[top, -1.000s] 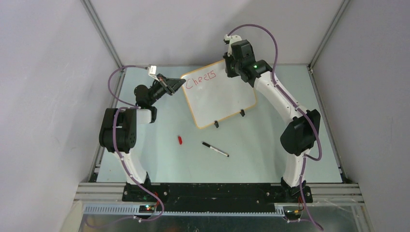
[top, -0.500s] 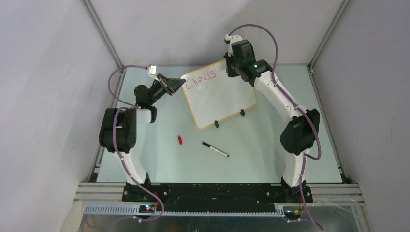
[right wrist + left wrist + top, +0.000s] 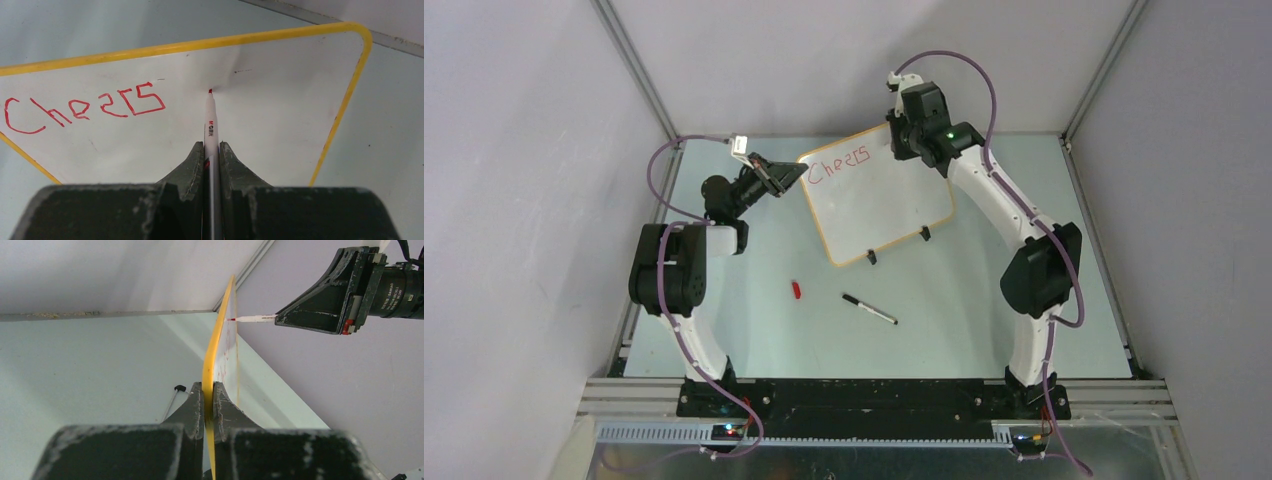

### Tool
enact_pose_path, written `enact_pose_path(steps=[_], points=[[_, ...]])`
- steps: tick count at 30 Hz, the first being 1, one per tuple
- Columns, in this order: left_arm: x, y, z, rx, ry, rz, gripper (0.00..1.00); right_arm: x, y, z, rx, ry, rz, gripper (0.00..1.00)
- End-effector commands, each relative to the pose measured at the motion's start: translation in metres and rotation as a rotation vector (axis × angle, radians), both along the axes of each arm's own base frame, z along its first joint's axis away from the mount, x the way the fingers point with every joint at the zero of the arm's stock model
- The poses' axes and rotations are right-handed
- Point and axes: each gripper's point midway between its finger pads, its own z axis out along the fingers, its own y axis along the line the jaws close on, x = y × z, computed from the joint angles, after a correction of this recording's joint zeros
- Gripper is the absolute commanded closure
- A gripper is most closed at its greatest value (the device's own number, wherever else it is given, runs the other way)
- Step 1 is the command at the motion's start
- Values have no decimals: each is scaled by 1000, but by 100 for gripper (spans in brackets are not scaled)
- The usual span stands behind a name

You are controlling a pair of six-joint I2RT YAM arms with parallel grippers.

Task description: Write a sentence on the whiteboard

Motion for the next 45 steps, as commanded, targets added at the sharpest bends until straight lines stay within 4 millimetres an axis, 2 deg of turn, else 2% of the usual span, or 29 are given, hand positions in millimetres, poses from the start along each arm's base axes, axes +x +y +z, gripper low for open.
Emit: enact_pose_path(steps=[1,19,24,35,45], points=[[-8,-3,5,70,-97,-29,100,10,4,10,13,-28,1,100],[-8,-3,5,71,-97,-30,100,16,-16,9,-5,-23,-63,100],[-8,-3,5,71,-97,-29,100,14,-15,10,4,-20,-54,100],[-9,-3,5,71,-98,-31,100,-2,-14,49,75,-100,-33,100],[-10,-3,6,70,-101,-30,100,1,-11,52,77,-107,-34,100]])
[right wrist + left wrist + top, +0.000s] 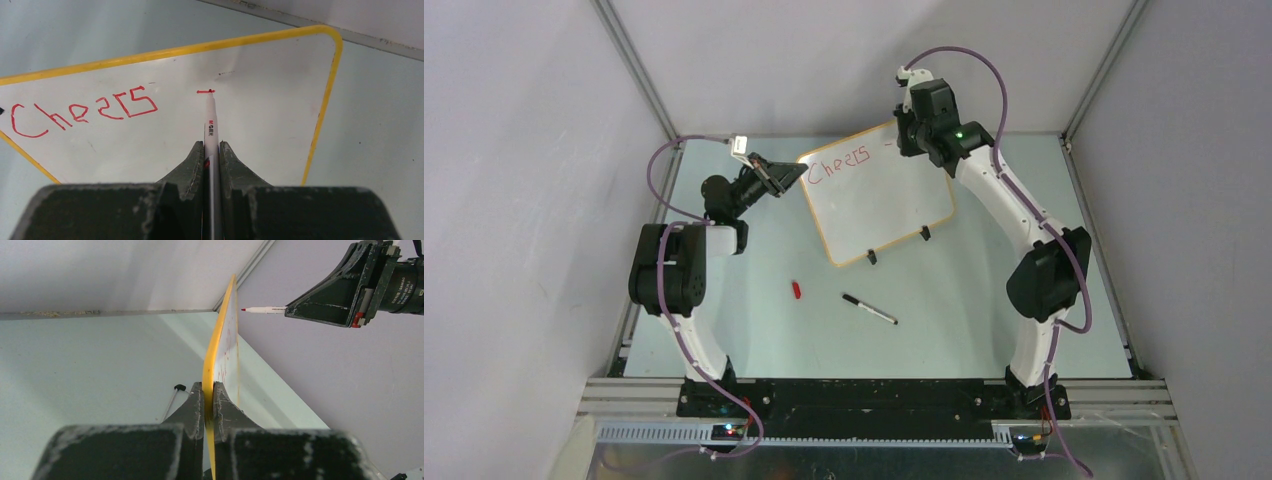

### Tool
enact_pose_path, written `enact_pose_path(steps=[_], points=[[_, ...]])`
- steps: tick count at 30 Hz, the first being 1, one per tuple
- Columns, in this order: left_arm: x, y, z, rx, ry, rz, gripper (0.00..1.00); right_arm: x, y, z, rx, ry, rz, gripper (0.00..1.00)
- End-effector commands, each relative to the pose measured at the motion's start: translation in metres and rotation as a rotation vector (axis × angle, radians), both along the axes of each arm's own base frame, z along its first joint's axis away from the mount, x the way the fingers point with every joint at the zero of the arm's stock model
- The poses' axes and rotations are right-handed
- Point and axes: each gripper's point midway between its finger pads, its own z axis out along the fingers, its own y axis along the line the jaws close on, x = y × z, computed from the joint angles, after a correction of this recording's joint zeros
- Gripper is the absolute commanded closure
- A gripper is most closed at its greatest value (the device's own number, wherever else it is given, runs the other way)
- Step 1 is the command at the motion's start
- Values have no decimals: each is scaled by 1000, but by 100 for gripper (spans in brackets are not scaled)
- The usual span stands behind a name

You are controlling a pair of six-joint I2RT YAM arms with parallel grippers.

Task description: Write a sentence on the whiteboard

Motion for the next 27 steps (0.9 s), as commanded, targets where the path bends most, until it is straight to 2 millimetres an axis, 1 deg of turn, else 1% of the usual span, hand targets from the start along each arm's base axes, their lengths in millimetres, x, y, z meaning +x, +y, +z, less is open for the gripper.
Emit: enact_pose_path(steps=[1,13,27], points=[[-10,-4,8,69,-108,-31,100,1,4,34,51,-76,1,100],[-10,-4,7,70,-106,-33,100,10,10,31,50,-69,9,100],[-9,-4,6,71,-105,-32,100,13,12,23,46,-50,13,100]])
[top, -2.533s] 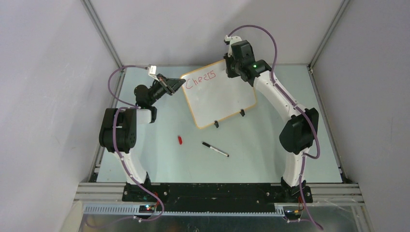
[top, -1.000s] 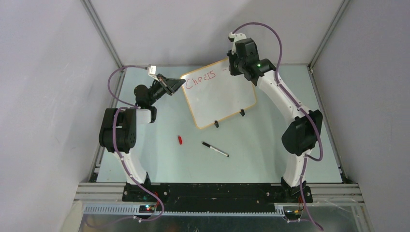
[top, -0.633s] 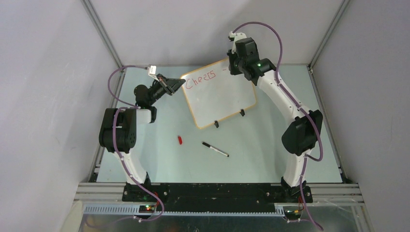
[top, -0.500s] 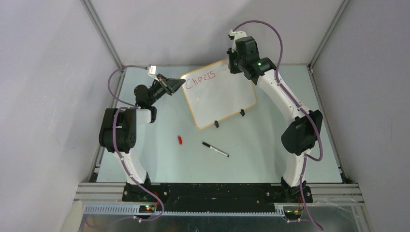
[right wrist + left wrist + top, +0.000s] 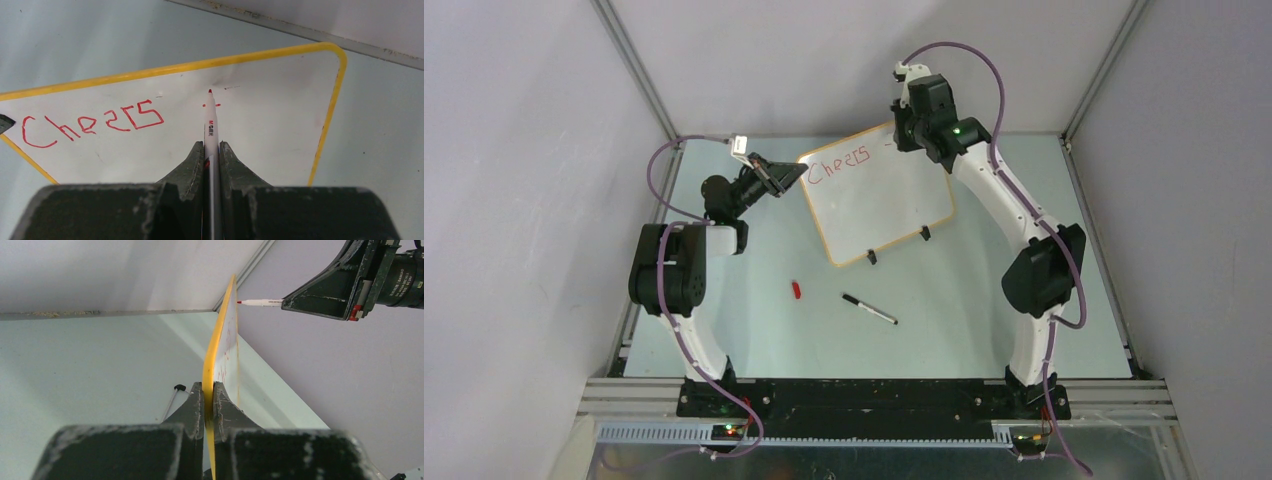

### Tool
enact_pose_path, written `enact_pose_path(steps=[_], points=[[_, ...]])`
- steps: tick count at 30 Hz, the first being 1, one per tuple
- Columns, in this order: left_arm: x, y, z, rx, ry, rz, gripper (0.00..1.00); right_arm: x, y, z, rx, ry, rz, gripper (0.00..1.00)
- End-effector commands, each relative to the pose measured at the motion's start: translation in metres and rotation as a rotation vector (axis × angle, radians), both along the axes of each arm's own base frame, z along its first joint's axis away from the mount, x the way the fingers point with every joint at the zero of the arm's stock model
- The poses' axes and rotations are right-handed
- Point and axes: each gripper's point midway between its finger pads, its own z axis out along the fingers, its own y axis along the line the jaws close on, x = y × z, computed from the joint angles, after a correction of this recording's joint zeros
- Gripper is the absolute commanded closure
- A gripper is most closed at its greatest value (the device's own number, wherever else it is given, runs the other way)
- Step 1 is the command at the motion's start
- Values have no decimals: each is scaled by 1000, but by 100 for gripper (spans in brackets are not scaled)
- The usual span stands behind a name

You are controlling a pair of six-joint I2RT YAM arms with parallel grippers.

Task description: Write a sentence on the whiteboard

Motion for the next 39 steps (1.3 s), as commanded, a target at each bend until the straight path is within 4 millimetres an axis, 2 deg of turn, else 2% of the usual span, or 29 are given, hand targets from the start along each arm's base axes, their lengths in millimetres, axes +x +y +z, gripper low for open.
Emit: enact_pose_path(steps=[1,23,39], points=[[-9,-4,6,71,-104,-32,100,4,5,16,29,-34,4,100],[-9,-4,6,71,-102,-34,100,10,3,-4,15,-2,-4,100],[-9,-4,6,69,-100,-34,100,-8,-3,-19,9,34,-8,100]])
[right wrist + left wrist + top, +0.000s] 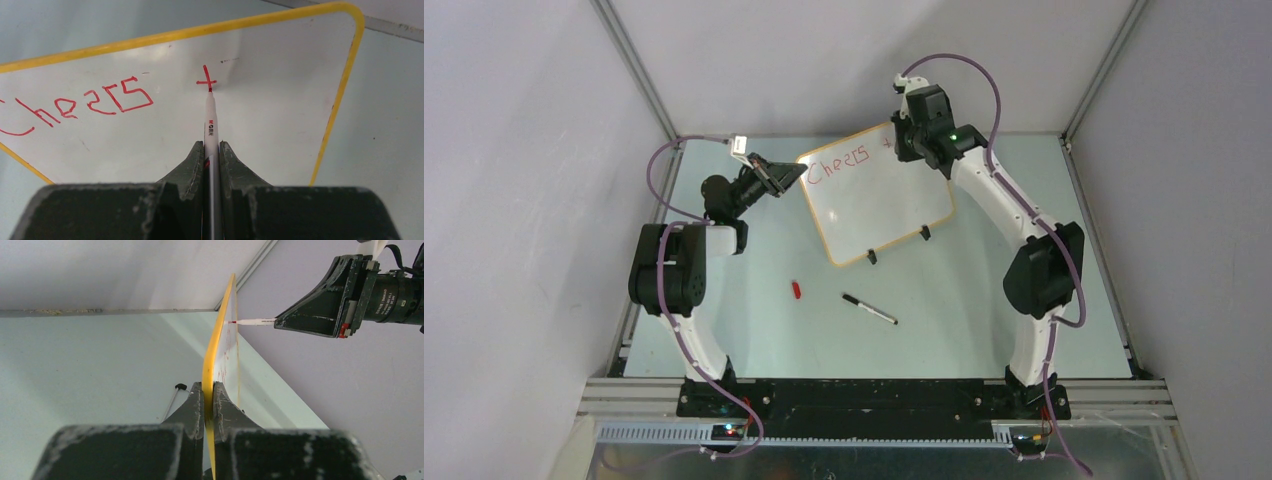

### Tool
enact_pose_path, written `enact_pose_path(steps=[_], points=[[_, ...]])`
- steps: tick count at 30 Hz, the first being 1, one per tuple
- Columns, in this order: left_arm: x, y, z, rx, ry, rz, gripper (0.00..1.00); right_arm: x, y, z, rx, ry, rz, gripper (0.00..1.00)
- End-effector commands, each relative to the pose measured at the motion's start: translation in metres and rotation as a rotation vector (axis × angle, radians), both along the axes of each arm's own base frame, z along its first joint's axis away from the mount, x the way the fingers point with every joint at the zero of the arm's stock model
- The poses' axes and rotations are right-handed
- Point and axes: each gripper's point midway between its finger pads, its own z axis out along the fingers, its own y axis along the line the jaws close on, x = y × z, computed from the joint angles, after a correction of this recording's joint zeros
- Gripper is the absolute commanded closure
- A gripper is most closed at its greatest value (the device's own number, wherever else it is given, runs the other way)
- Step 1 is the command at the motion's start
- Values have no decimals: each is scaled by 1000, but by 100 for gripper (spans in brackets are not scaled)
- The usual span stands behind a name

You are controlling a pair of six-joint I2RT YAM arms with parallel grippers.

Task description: Write a sentence on the whiteboard

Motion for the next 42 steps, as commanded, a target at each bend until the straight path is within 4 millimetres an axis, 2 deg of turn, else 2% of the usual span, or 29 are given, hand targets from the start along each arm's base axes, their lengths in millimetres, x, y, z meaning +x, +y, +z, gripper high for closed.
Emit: enact_pose_path(steps=[1,11,30,42], points=[[-10,-5,7,70,-109,-40,100,-4,-2,12,23,-26,-5,100],[-10,-6,7,69,-107,-41,100,-11,-3,7,23,-14,-1,100],[-10,-5,8,71,-111,-38,100,-1,-16,8,7,-19,-50,100],[-10,-5,7,71,-109,-38,100,-1,-15,19,21,-38,-42,100]])
